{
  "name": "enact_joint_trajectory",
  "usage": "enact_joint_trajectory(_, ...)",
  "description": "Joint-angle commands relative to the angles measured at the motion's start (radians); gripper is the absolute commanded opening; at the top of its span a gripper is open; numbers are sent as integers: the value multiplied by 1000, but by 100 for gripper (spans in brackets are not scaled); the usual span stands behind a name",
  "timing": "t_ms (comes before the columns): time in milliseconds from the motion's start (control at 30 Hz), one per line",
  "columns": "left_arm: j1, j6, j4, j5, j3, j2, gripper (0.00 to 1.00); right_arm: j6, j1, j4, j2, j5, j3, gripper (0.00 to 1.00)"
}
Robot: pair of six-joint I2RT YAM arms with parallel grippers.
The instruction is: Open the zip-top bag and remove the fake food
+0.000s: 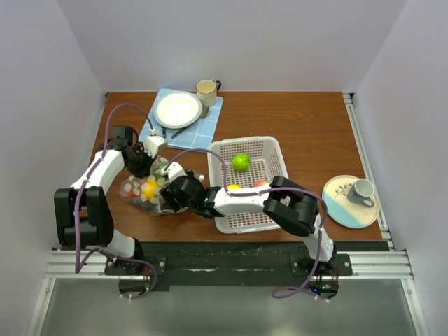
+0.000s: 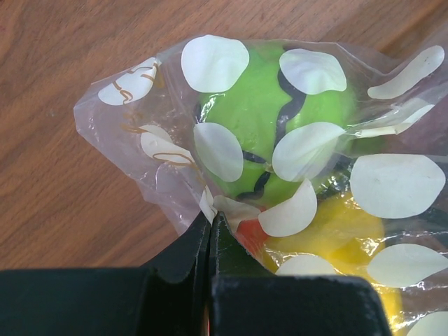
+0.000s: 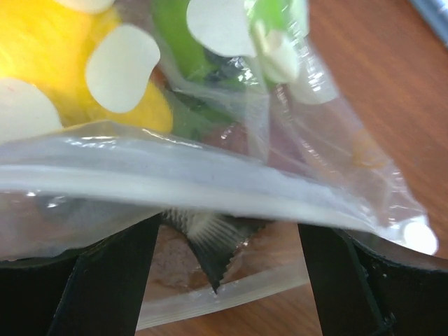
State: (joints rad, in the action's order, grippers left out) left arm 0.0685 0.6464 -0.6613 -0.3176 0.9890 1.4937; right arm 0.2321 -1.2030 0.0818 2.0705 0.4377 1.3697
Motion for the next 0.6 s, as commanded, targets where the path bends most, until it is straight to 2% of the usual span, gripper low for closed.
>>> enact_joint_trajectory(0,-7,27,3,-17,-3,-4,0,44,2,44,36,-57,20,82)
enact_joint_trajectory(100,-7,32,0,-17,-3,-6,0,44,2,49,51,-79,32,78)
enact_joint_trajectory(200,-7,32,2,-23,-3,-10,0,46,3,56,48,-111,34,71)
enact_joint_trajectory(300,-7,29,0,-28,0,-6,0,49,2,70,25,-132,19,58)
enact_joint_trajectory(333,-7,29,3,-28,2,-3,0,50,3,82,14,-149,12,51)
enact_joint_trajectory(400,-7,29,3,-25,-1,-1,0,47,2,96,-25,-166,-13,45)
enact_joint_trajectory(567,-6,27,19,-21,-16,3,0,38,2,110,-121,-214,-66,22)
